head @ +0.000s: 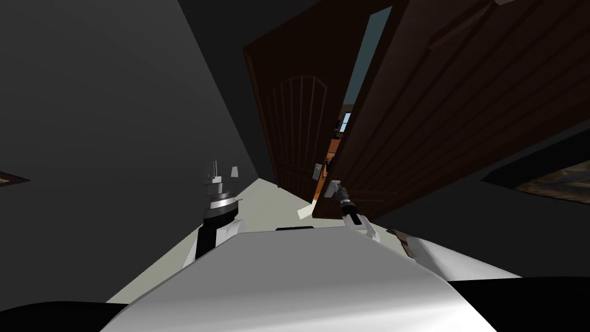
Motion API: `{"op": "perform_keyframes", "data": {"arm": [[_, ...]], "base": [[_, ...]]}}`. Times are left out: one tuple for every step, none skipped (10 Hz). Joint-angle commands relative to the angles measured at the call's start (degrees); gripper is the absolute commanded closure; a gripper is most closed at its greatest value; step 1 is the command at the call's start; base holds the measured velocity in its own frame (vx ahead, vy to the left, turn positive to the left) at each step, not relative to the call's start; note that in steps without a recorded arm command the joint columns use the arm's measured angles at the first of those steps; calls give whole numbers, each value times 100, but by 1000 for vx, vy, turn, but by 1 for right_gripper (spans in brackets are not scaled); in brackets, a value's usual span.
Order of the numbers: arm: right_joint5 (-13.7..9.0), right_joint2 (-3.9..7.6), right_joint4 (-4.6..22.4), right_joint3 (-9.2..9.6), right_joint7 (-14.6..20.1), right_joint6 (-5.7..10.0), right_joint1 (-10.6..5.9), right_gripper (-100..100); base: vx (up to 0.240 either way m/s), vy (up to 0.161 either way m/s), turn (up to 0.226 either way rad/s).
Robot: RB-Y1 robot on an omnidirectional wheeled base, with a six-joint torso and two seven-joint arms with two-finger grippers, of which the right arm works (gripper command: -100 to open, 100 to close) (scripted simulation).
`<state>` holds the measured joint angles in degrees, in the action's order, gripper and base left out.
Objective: Pull the door open
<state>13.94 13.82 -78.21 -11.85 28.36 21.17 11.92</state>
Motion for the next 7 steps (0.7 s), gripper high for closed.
{"op": "perform_keyframes", "data": {"arm": [[24, 105, -74, 177, 144, 63, 7, 100], [41, 133, -114, 270, 195, 86, 15, 100], [32, 108, -108, 188, 148, 43, 32, 100], [59, 189, -129, 268, 253, 157, 124, 100], [71, 239, -150, 299, 309, 210, 172, 100], [84, 296, -174, 335, 374, 271, 227, 100], [105, 388, -213, 392, 478, 369, 315, 100]], "base": [[-242, -81, 174], [-209, -105, 138], [-83, -47, 41], [-139, -31, 95], [-210, -70, 150], [-239, -108, 141], [-237, -103, 168]]}}
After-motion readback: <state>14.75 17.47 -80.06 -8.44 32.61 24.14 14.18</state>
